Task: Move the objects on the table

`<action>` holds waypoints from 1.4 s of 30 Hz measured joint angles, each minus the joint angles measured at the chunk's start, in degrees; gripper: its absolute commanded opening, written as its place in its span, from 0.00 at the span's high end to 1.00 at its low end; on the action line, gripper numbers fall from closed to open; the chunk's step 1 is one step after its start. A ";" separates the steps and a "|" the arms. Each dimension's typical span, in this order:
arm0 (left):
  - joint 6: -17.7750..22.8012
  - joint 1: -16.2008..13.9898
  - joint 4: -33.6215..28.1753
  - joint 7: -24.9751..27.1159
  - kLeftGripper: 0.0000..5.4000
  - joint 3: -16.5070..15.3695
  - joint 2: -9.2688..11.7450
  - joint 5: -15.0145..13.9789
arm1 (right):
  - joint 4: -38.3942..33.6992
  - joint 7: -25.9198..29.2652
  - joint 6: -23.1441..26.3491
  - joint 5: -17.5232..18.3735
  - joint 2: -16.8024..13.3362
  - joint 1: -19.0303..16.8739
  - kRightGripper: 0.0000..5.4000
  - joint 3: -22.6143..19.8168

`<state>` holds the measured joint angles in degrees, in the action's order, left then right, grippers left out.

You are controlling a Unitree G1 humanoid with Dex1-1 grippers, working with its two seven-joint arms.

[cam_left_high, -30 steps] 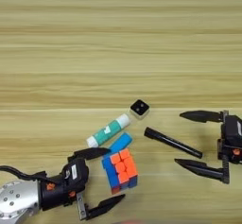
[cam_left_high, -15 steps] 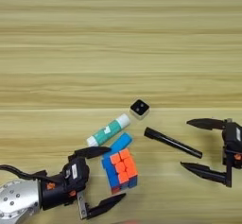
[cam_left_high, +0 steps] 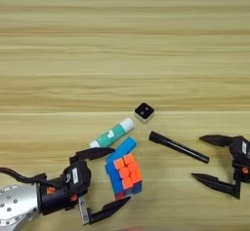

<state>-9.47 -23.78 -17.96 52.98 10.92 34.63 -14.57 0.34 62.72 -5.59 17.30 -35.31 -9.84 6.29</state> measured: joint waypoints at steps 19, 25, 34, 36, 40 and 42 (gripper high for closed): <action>1.83 0.17 -3.27 0.09 0.00 -2.79 0.24 -3.85 | 5.66 -2.51 -5.20 -4.54 1.99 1.29 0.55 1.44; 1.92 0.45 -3.27 0.11 0.00 -2.84 0.23 -3.86 | 5.57 -4.55 -5.23 -5.04 2.36 1.44 0.68 1.81; 1.92 0.96 -2.70 0.09 0.00 -2.84 0.16 -3.85 | 5.03 -4.75 -3.80 -4.94 2.36 1.66 0.84 2.34; 1.92 1.17 -2.57 0.10 0.00 -2.84 0.16 -3.84 | 5.01 -4.76 -3.76 -4.94 2.36 1.67 0.84 2.37; 1.92 1.81 -1.99 0.12 0.00 -2.84 0.15 -3.83 | 4.99 -4.75 -3.72 -4.93 2.34 1.68 0.84 2.40; 1.92 2.21 -1.60 0.16 0.00 -2.83 0.14 -3.83 | 4.95 -4.75 -3.58 -4.80 2.34 1.68 0.84 2.40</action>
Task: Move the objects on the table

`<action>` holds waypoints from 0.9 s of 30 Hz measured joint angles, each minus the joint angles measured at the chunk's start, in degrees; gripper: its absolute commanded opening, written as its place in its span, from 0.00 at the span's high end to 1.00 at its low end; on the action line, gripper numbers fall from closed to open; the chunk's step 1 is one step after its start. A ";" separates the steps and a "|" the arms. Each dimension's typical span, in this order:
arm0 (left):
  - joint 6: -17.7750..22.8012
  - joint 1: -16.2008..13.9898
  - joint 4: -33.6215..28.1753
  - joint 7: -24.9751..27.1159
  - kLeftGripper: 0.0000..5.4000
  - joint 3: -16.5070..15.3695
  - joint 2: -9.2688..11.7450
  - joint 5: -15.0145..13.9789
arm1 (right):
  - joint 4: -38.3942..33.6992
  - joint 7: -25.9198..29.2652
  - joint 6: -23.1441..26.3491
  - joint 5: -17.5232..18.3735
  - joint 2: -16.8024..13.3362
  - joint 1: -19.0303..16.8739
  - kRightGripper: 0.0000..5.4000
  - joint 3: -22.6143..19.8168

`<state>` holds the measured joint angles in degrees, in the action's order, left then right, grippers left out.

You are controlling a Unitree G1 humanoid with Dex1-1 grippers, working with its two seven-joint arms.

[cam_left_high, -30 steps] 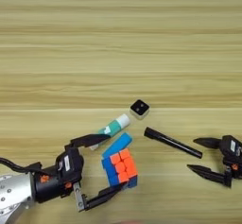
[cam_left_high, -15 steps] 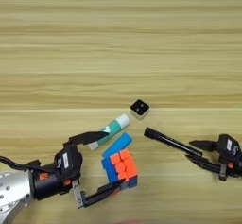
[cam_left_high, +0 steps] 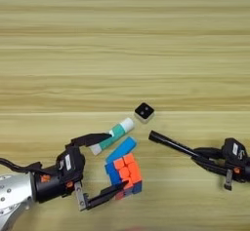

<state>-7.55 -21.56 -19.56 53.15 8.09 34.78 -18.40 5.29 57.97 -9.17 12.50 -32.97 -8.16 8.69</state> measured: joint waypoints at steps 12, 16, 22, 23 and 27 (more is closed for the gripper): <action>-0.04 1.25 1.19 -0.07 0.00 0.34 -0.38 0.12 | -7.20 1.34 3.85 3.99 -0.64 -1.34 0.85 -1.52; -0.12 1.21 1.21 -0.14 0.00 0.74 -0.52 0.18 | -10.89 1.87 4.86 4.85 -1.22 -2.66 0.85 -1.96; -0.20 0.91 1.19 -0.37 0.00 1.18 -0.72 0.23 | -13.47 4.10 4.92 4.68 -3.74 -5.48 0.85 -1.60; -0.21 0.83 1.19 -0.40 0.00 1.19 -0.75 0.23 | -13.46 4.48 4.92 4.54 -4.16 -6.00 0.85 -1.34; -0.22 0.60 1.16 -0.60 0.00 1.22 -0.89 0.25 | -13.46 5.84 4.71 4.10 -5.21 -7.03 0.85 -0.51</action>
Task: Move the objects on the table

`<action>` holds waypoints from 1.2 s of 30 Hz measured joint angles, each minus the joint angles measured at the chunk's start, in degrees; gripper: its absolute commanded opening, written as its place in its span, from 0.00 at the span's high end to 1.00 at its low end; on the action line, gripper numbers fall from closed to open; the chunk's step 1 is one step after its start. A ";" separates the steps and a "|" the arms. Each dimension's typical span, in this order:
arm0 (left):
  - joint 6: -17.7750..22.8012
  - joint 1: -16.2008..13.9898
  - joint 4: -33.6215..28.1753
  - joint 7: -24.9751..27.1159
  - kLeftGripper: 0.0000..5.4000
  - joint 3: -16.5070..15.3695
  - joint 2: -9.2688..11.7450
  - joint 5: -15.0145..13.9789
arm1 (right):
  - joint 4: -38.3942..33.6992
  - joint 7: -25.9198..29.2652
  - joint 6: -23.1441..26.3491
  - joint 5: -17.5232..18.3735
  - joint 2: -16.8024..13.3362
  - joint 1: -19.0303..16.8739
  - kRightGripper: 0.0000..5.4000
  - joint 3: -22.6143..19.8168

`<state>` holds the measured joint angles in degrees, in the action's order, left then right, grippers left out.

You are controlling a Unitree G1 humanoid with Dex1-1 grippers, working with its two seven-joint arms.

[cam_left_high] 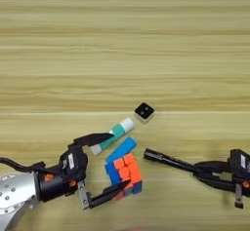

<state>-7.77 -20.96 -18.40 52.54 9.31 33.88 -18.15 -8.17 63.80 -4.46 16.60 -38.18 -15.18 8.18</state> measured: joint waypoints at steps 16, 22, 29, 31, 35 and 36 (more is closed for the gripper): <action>-0.07 -0.58 -0.23 -0.01 0.00 -0.03 0.02 -0.02 | 0.09 0.45 -1.17 -2.12 -0.39 -1.12 0.85 1.52; -0.07 -0.58 -0.24 0.02 0.00 -0.10 0.05 -0.04 | 0.09 0.44 -1.18 -2.71 -0.38 -1.11 0.73 2.22; -0.07 -0.58 -0.29 0.06 0.00 -0.15 0.25 -0.05 | -0.01 0.41 -1.21 -2.53 -0.33 -1.12 0.61 2.41; -0.07 -0.58 -0.42 0.06 0.00 -0.15 0.28 -0.05 | -0.34 0.41 -1.20 -1.71 -0.25 -1.11 0.57 2.38; -0.08 -0.58 -0.66 0.07 0.00 -0.15 0.30 -0.06 | -1.29 0.41 -1.00 0.15 -0.01 -1.06 0.49 2.10; -0.07 -0.58 -0.67 0.07 0.00 -0.15 0.30 -0.06 | -1.69 0.41 -0.86 0.85 0.07 -1.04 0.45 1.89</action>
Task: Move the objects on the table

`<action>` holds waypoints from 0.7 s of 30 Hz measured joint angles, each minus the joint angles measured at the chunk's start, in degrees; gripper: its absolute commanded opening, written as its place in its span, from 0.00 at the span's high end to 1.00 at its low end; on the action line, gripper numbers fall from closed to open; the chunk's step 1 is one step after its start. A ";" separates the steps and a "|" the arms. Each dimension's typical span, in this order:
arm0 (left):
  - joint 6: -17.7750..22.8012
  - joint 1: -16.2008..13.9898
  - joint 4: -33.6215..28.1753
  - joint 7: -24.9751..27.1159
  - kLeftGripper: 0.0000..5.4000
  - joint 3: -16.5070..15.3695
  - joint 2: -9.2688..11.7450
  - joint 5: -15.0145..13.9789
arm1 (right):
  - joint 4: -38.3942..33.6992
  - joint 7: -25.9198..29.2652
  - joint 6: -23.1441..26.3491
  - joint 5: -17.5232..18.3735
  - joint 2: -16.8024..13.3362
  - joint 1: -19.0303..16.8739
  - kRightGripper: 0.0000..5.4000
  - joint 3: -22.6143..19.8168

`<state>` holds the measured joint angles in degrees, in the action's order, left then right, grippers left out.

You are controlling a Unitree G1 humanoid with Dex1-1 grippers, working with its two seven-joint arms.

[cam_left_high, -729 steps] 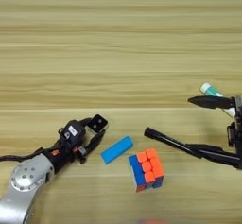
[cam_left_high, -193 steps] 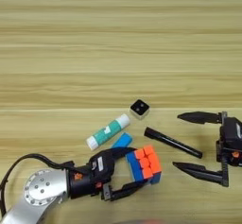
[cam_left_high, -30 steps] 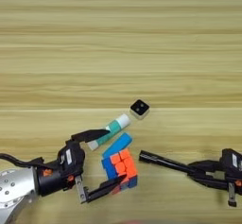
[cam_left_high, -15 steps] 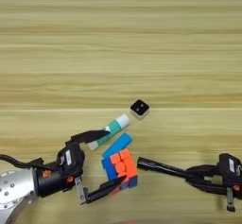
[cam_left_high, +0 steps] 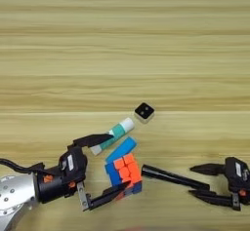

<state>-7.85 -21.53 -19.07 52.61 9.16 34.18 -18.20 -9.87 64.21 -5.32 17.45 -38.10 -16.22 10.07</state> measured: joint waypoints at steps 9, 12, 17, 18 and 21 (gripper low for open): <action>0.00 0.01 -0.04 0.00 0.00 0.02 0.00 0.00 | -4.29 -0.23 3.94 8.20 0.78 1.43 0.24 -3.15; 0.00 0.05 -0.03 -0.01 0.00 0.03 -0.01 0.01 | -5.08 -1.64 4.98 8.99 1.74 2.37 0.20 -3.94; 0.01 0.23 -0.02 0.00 0.00 0.06 -0.02 0.01 | -4.74 -7.17 5.34 8.25 6.13 6.34 0.10 -3.97; 0.01 0.31 -0.02 0.01 0.00 0.07 -0.02 0.01 | -4.41 -8.49 5.36 7.41 7.09 6.82 0.08 -3.72; 0.01 0.75 0.01 0.01 0.00 0.07 -0.02 0.00 | -3.42 -11.66 6.14 5.72 9.24 7.53 0.03 -3.05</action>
<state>-7.84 -20.79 -19.06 52.62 9.23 34.16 -18.20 -13.29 52.55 0.82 23.17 -28.86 -8.69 7.01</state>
